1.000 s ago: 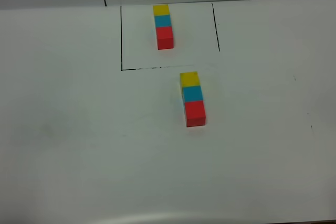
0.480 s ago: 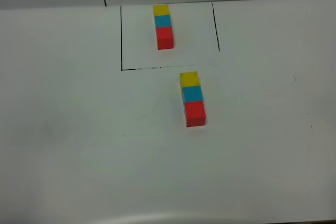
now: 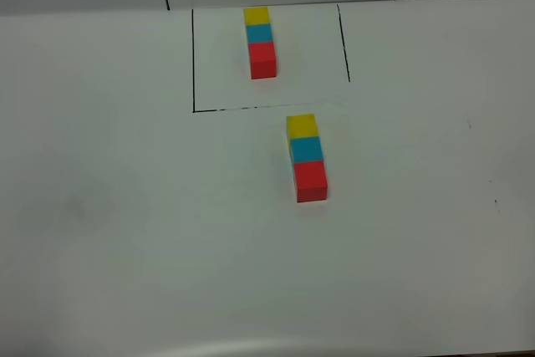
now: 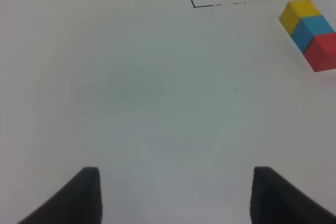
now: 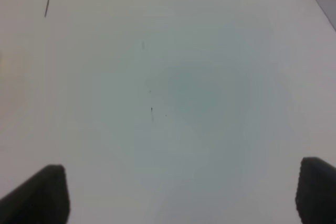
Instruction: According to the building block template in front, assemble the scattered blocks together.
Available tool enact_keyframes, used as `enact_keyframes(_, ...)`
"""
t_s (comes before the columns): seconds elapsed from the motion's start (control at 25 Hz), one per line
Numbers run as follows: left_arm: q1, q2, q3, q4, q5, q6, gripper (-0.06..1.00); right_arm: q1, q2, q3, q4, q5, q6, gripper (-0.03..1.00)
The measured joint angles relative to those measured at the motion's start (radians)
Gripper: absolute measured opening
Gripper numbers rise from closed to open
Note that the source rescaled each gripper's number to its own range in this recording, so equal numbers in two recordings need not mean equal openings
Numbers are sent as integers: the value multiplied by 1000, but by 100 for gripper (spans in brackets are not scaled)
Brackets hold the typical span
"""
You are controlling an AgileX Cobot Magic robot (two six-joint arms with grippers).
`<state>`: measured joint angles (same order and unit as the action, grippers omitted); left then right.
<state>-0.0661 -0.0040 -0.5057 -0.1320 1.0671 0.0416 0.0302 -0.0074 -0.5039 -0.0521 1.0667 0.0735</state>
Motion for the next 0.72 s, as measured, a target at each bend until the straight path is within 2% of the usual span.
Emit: enact_keyframes(0.72,0,0,0,0,0,0,31,-2,0,0,19,0,-22,75)
